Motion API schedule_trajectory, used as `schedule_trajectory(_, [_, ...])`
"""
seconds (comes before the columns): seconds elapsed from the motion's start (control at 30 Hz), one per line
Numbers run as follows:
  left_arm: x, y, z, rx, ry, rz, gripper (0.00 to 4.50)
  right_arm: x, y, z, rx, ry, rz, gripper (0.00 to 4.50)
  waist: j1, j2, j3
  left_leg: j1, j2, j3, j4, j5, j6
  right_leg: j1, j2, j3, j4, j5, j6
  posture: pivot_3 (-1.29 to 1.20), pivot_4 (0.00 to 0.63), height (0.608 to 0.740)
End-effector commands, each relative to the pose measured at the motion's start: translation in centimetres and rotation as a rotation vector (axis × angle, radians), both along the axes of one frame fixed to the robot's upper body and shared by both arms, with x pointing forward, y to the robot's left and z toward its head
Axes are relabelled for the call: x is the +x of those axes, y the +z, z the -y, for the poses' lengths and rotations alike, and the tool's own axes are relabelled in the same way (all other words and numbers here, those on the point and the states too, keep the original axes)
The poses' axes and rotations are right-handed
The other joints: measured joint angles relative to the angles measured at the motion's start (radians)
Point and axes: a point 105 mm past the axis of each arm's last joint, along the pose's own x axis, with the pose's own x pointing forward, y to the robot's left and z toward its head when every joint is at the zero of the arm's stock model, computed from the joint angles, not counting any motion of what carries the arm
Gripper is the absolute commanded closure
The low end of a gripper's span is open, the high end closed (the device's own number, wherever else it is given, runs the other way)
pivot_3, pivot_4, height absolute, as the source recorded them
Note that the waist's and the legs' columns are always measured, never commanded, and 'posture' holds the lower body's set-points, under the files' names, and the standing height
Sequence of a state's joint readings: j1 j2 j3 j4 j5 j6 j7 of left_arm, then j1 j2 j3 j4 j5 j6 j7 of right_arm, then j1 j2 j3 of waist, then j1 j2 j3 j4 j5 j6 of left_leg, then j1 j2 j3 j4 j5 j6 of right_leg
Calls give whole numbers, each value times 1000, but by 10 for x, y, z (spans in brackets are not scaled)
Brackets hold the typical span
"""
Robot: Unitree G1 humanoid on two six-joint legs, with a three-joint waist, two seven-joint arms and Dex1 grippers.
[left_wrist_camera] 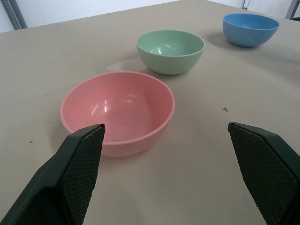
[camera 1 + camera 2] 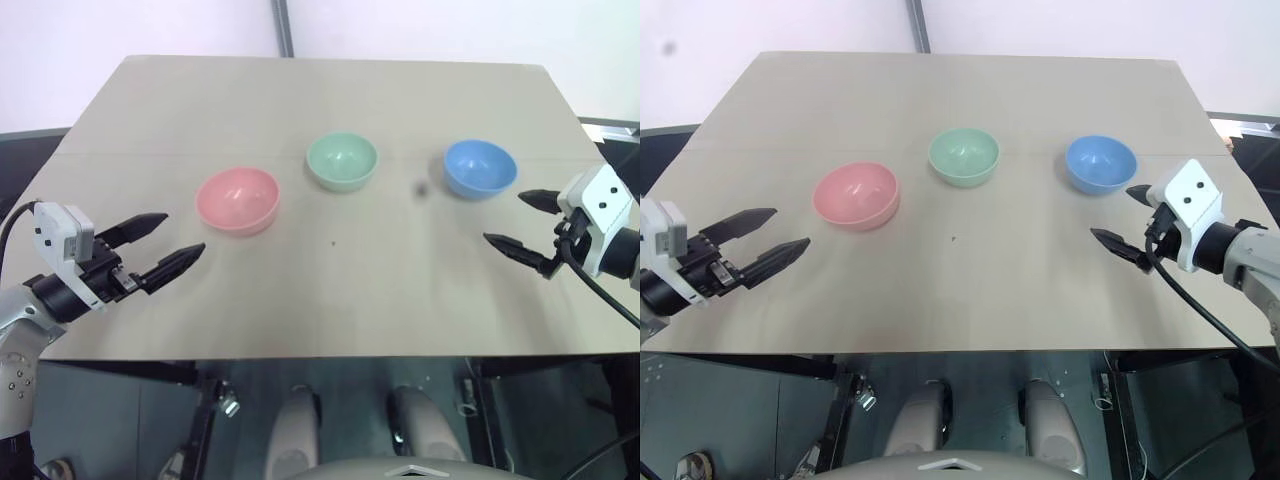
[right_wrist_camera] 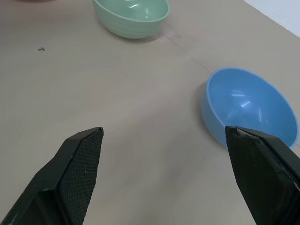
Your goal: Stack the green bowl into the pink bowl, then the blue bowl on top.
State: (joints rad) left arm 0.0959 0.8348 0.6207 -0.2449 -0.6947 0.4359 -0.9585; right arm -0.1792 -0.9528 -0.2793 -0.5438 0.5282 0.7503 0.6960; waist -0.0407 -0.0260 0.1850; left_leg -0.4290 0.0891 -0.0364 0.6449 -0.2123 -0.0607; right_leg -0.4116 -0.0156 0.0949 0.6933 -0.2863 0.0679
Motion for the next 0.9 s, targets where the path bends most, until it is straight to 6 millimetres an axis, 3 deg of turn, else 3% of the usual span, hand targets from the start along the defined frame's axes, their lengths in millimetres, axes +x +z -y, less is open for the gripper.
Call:
schedule_trajectory(0.03, [-1, 12, 5, 19, -31, 30, 58, -2, 15, -7, -3, 26, 59, 0, 0, 0, 0, 0, 0, 0, 0, 0, 0, 0, 0, 0, 0, 0, 0, 0, 150, 740])
schedule_trajectory(0.37, [3, 15, 18, 7, -61, 34, 58, 3, 16, -17, 20, 67, 75, 0, 0, 0, 0, 0, 0, 0, 0, 0, 0, 0, 0, 0, 0, 0, 0, 0, 150, 740])
schedule_trajectory(0.63, [14, 16, 41, 88, -52, 49, 58, 26, 12, -60, 35, 225, 104, 0, -3, 0, 0, 1, 0, 0, 0, 0, 0, 0, 0, 1, 1, 0, 0, 0, 150, 740])
schedule_trajectory(0.77, [28, 17, 48, 305, 92, 87, 58, 23, 13, -74, 54, 302, 106, 0, 4, 0, 0, -1, 0, 0, -1, 0, 0, -1, 0, 0, 0, 0, 0, 0, 150, 740])
schedule_trajectory(0.9, [44, 16, 72, 680, 14, 52, 58, -8, 17, -76, 86, 458, 63, 0, 29, -1, 2, -2, 0, -2, 0, 0, 0, 0, 0, -2, -1, 0, 0, 0, 150, 740])
